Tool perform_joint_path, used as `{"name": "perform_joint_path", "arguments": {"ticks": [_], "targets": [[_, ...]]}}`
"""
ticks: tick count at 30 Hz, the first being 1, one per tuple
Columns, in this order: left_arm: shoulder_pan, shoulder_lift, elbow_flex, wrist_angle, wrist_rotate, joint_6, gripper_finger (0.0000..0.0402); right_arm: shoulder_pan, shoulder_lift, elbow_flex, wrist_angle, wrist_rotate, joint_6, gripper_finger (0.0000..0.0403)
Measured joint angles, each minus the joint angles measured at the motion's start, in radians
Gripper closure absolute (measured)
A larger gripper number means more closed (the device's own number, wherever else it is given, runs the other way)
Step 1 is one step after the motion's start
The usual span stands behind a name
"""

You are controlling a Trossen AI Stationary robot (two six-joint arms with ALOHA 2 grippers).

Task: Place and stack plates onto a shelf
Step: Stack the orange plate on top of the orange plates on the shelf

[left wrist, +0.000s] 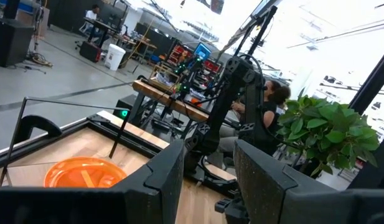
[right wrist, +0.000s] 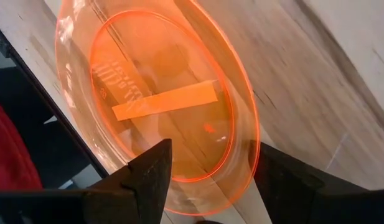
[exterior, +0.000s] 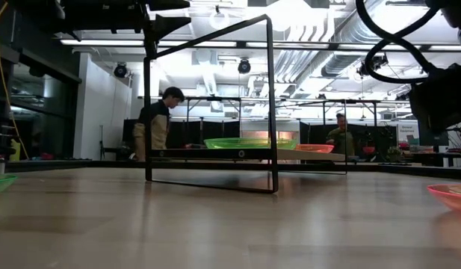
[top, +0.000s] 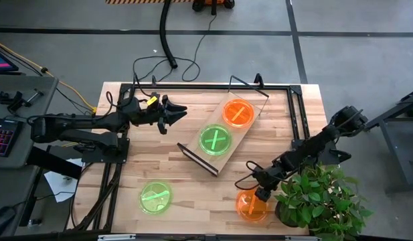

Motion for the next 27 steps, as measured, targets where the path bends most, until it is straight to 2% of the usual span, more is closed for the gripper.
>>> {"name": "perform_joint_path", "arguments": {"ticks": [4, 6, 10, 11, 14, 20, 27], "targets": [[0.000, 0.000, 0.000, 0.000, 0.000, 0.000, 0.0271, 0.000, 0.000, 0.001, -0.032, 0.020, 0.035, 0.0226], [0.000, 0.000, 0.000, 0.000, 0.000, 0.000, 0.0271, 0.000, 0.000, 0.001, -0.061, 0.046, 0.058, 0.0267], [0.000, 0.000, 0.000, 0.000, 0.000, -0.003, 0.0271, -0.006, 0.000, 0.000, -0.077, 0.095, 0.095, 0.0378], [0.000, 0.000, 0.000, 0.000, 0.000, -0.002, 0.0271, -0.012, 0.000, 0.000, -0.076, 0.101, 0.101, 0.0389], [0.000, 0.000, 0.000, 0.000, 0.000, -0.002, 0.0271, -0.047, -0.005, -0.001, -0.051, 0.079, 0.088, 0.0386], [0.000, 0.000, 0.000, 0.000, -0.001, -0.002, 0.0271, -0.146, -0.091, -0.005, -0.081, 0.087, -0.053, 0.0401], [0.000, 0.000, 0.000, 0.002, -0.001, -0.012, 0.0271, -0.284, -0.299, -0.005, -0.143, -0.063, -0.291, 0.0402]]}}
